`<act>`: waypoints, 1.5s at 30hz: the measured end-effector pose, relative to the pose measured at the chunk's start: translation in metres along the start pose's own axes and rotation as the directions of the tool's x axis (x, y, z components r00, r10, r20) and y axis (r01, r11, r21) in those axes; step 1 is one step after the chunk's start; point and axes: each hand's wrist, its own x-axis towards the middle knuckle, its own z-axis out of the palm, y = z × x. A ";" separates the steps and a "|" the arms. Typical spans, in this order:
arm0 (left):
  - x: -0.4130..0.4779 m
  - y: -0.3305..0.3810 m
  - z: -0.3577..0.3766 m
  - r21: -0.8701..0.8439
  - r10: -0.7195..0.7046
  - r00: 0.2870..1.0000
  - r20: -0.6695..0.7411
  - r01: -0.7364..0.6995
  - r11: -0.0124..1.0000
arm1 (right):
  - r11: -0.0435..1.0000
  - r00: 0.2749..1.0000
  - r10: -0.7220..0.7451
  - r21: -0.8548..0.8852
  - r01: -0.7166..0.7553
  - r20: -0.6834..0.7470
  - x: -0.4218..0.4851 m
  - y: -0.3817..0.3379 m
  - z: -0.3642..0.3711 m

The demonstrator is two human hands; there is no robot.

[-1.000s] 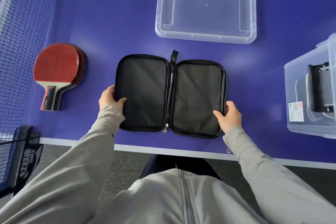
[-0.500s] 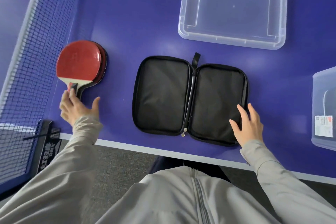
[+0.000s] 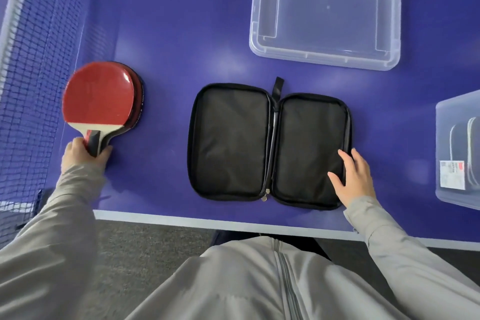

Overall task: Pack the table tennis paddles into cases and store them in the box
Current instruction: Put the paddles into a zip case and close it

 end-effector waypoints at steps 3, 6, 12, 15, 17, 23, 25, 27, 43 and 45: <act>-0.003 0.001 0.001 0.010 0.042 0.999 -0.014 -0.042 0.999 | 1.000 1.000 0.008 0.003 -0.008 0.004 0.000 -0.001 0.000; -0.007 0.004 0.003 -0.007 0.025 0.999 -0.029 -0.025 1.000 | 1.000 1.000 0.011 0.010 -0.011 0.000 -0.001 -0.001 -0.001; -0.029 0.024 0.007 -0.048 0.021 0.995 -0.094 -0.026 0.998 | 1.000 1.000 -0.018 0.001 0.018 -0.007 -0.001 0.001 0.001; -0.050 0.034 0.010 -0.082 0.032 0.993 -0.117 -0.042 0.996 | 0.999 0.999 -0.047 -0.020 0.047 -0.002 0.000 0.005 0.000; -0.068 0.045 0.014 -0.107 0.047 0.990 -0.134 -0.062 0.992 | 0.997 0.998 -0.068 -0.023 0.069 0.002 0.000 0.010 -0.001; -0.145 0.096 0.043 -0.206 0.123 0.982 -0.142 -0.151 0.967 | 0.982 0.983 -0.183 -0.047 0.184 0.020 0.000 0.027 -0.006; -0.177 0.120 0.062 -0.234 0.142 0.982 -0.125 -0.168 0.957 | 0.970 0.972 -0.231 -0.068 0.232 0.033 0.000 0.033 -0.007; -0.209 0.146 0.083 -0.287 0.159 0.981 -0.108 -0.184 0.940 | 0.957 0.961 -0.271 -0.098 0.274 0.046 0.000 0.039 -0.008; -0.336 0.235 0.195 -0.295 0.260 0.965 0.043 -0.237 0.926 | 0.938 0.942 -0.333 -0.086 0.335 0.044 0.002 0.054 0.005; -0.336 0.240 0.197 -0.290 0.241 0.970 0.044 -0.219 0.932 | 0.936 0.940 -0.337 -0.092 0.340 0.042 0.002 0.054 0.006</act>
